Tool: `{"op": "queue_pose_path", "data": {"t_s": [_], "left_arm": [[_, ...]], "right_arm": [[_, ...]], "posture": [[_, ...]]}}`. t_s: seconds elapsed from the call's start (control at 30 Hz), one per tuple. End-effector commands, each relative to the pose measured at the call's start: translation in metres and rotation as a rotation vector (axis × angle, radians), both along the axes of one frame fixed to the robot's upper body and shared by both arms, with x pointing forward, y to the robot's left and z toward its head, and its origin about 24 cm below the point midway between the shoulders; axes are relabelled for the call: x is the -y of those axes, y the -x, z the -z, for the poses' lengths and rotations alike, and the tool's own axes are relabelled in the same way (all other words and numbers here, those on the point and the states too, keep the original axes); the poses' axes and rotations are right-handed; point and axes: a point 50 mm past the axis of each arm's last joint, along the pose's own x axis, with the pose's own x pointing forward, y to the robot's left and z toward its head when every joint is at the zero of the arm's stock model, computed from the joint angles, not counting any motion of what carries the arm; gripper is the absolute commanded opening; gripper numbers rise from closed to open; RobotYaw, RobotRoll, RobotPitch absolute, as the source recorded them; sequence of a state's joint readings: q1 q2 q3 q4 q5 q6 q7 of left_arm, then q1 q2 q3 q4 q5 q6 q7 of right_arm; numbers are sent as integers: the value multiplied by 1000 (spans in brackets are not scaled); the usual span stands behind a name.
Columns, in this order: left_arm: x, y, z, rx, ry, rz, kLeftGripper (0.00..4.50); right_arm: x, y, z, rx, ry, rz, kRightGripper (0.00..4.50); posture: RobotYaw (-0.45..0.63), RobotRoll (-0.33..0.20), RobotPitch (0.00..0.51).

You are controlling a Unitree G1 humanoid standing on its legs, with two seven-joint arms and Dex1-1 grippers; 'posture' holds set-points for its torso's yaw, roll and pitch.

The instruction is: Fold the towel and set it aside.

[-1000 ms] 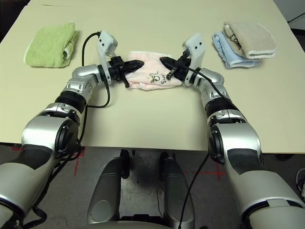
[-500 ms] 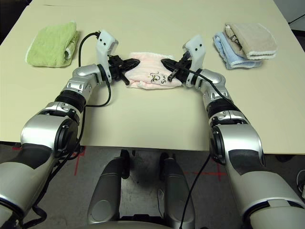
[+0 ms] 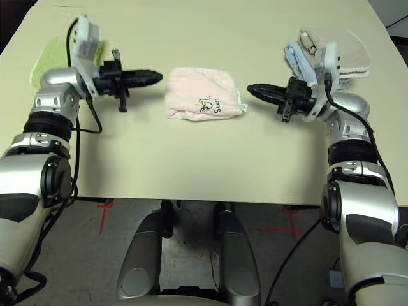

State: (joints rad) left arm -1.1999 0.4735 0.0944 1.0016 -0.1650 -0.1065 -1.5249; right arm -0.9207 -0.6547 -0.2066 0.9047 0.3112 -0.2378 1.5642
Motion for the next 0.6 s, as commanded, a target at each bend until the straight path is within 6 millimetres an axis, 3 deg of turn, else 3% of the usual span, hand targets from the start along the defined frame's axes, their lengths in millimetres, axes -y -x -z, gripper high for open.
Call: {"op": "queue_pose_path", "data": {"t_s": [0.03, 0.17, 0.43, 0.5, 0.53, 0.57, 0.6], "left_arm": [[1, 2, -1, 20, -13, 18, 19], [1, 3, 2, 28, -40, 19, 159], [-7, 7, 15, 149, -158, 33, 3042], [-12, 4, 11, 60, -119, -7, 3785], [-15, 0, 9, -66, -70, -69, 4259], [-20, -3, 8, -201, -44, -132, 4500], [-25, -5, 8, -359, -14, -189, 4500]], "right_arm": [[17, 13, 1, 19, 44, 9, 0], [35, 25, 3, 4, 74, 55, 0], [30, 29, 13, -53, 49, 57, 2987], [28, 29, 15, -70, 45, 53, 3719], [27, 29, 15, -71, 45, 50, 4162], [26, 28, 15, -70, 42, 47, 4467], [24, 27, 14, -66, 38, 43, 4467]], "posture": [[36, 0, 313], [10, 0, 307], [-12, 0, 304], [-10, 0, 304], [-10, 0, 304], [2, 0, 302], [4, 0, 302]]}}
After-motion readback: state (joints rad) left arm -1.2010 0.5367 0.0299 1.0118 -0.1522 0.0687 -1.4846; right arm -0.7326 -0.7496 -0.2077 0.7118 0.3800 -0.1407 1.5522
